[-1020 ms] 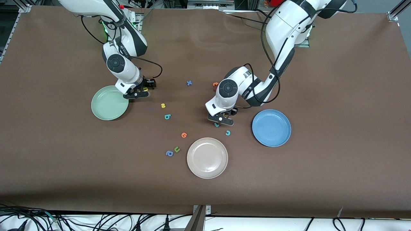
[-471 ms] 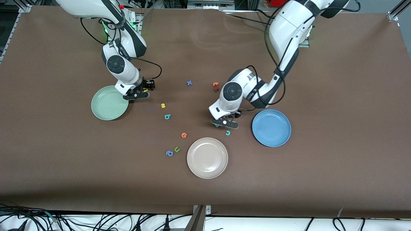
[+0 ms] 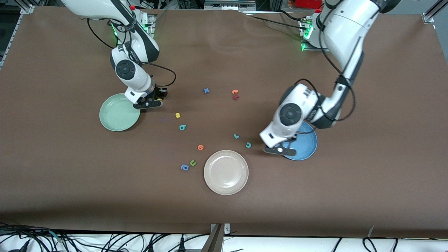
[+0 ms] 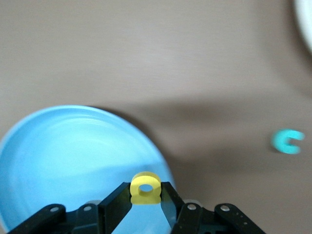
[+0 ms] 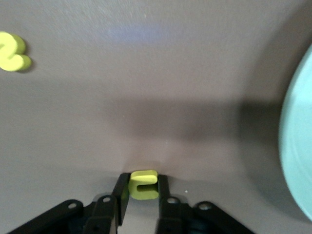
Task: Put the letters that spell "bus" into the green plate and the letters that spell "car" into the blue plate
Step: 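Drop the D on the blue plate while the right gripper lifts the u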
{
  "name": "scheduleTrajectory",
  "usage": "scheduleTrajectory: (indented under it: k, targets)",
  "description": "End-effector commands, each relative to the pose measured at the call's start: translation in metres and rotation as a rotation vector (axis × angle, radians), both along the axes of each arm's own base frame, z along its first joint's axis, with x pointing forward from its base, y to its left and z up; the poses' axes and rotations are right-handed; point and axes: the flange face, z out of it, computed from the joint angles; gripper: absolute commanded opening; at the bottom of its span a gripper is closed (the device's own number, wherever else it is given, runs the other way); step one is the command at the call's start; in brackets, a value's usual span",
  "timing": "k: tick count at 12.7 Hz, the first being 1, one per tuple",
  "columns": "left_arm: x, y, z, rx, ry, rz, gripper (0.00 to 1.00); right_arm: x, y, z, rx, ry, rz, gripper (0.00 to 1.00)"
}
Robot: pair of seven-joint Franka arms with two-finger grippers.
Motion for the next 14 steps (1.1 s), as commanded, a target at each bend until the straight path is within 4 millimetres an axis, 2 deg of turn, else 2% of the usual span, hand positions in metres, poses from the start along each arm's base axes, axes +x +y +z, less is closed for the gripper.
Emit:
scheduleTrajectory:
  k: [1,2,3,4,6,8,11,13,14]
  targets:
    - [-0.003,0.020,-0.007,0.027,0.022,-0.040,0.47,-0.006,-0.006,-0.011,-0.001,0.011,0.011,0.17]
    - [-0.005,0.019,-0.010,0.030,0.027,-0.036,0.92,-0.006,-0.006,-0.011,-0.002,0.011,0.008,0.12]
    - [-0.005,0.016,-0.008,0.026,0.023,-0.042,1.00,-0.004,-0.007,-0.010,-0.002,0.008,0.000,0.09]
    - [-0.004,0.007,-0.001,0.015,0.012,-0.046,1.00,-0.001,-0.010,-0.006,-0.007,0.002,-0.010,0.09]
    - [-0.011,-0.037,0.015,-0.011,-0.020,-0.115,1.00,0.009,-0.022,0.011,-0.018,-0.034,-0.031,0.09]
    - [-0.018,-0.076,0.014,-0.035,-0.033,-0.153,1.00,0.021,-0.040,0.037,-0.057,-0.034,-0.051,0.09]
    - [-0.020,-0.118,-0.001,-0.055,-0.046,-0.233,0.98,0.048,-0.063,0.084,-0.117,0.022,-0.072,0.09]
    - [-0.013,-0.132,-0.017,-0.072,-0.041,-0.335,0.95,0.071,-0.088,0.107,-0.129,0.066,-0.053,0.09]
    - [-0.009,-0.134,-0.023,-0.081,-0.046,-0.374,0.90,0.077,-0.104,0.110,-0.123,0.072,-0.033,0.09]
